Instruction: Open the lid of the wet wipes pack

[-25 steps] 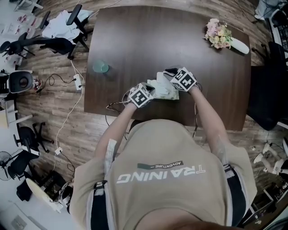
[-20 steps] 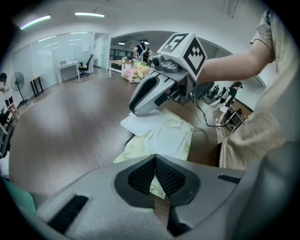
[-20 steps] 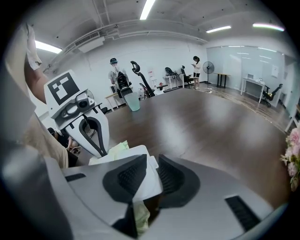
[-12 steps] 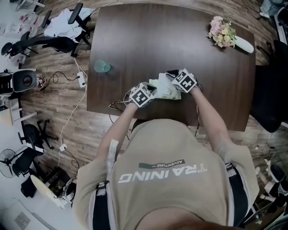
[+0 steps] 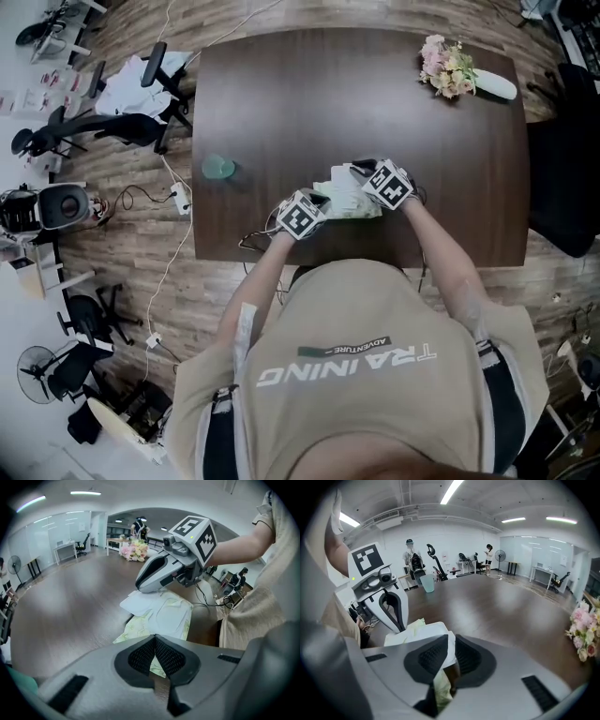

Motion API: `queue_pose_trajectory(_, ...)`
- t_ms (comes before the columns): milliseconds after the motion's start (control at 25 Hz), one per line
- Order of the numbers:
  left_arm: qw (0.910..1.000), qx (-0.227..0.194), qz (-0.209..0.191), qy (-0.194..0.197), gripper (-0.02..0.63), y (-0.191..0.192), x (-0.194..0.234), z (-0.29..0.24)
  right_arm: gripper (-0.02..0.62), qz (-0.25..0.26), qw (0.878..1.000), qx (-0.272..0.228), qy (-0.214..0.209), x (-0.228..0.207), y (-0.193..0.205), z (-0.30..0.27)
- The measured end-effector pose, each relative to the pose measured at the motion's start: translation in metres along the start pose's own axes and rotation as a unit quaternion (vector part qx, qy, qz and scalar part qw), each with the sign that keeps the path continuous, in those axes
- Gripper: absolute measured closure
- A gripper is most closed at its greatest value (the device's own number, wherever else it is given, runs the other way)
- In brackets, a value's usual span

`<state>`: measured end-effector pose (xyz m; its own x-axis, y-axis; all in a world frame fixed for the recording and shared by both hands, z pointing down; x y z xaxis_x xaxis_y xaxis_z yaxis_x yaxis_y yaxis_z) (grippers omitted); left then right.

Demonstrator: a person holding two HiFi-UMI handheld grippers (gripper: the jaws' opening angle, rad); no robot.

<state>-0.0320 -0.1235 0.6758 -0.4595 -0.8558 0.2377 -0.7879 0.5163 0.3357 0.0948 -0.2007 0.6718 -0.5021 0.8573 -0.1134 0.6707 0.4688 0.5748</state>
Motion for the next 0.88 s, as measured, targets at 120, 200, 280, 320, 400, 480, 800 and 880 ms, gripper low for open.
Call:
queue_pose_trajectory(120,1.0,-0.004,-0.001,-0.004,0.597,-0.003,0.0,0.001,0.56,-0.012,1.0,-0.013,0.009,0.001,0.006,0.015)
queue_pose_trajectory(200,0.9999,-0.01,-0.004,-0.009,0.597,-0.003,-0.001,0.0,0.567,-0.027,0.999,-0.033,0.019,0.004,0.011,0.026)
queue_pose_trajectory(280,0.9997,-0.015,-0.01,-0.015,0.597,-0.001,-0.002,-0.002,0.574,-0.047,0.997,-0.051,0.031,0.009,0.017,0.036)
queue_pose_trajectory(320,0.9996,-0.018,-0.013,-0.018,0.597,0.0,-0.003,-0.003,0.576,-0.06,0.996,-0.06,0.036,0.012,0.02,0.04)
queue_pose_trajectory(400,0.9992,-0.025,-0.016,-0.024,0.597,-0.001,-0.004,-0.003,0.578,-0.09,0.991,-0.082,0.048,0.015,0.026,0.05)
queue_pose_trajectory(480,0.9988,-0.029,-0.018,-0.035,0.597,-0.001,-0.005,-0.001,0.58,-0.121,0.986,-0.101,0.062,0.019,0.03,0.06)
queue_pose_trajectory(800,0.9934,-0.049,-0.025,-0.101,0.597,0.005,-0.015,0.003,0.581,-0.168,0.972,-0.141,0.08,0.052,0.045,0.092)
queue_pose_trajectory(880,0.9909,-0.063,-0.03,-0.115,0.597,0.004,-0.018,0.005,0.581,-0.167,0.971,-0.145,0.085,0.06,0.05,0.101)
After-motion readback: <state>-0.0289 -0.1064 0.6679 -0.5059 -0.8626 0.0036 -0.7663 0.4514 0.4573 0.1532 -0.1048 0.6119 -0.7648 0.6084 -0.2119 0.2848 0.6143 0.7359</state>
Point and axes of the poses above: the fingertips, and each gripper's own axes: z backward along the fingers, x to its left, y out of its underside, the point moved 6 cm from there along z, backward along the fingers, and after that the axes turned 9 degrees about x, right-handed, at the moved point
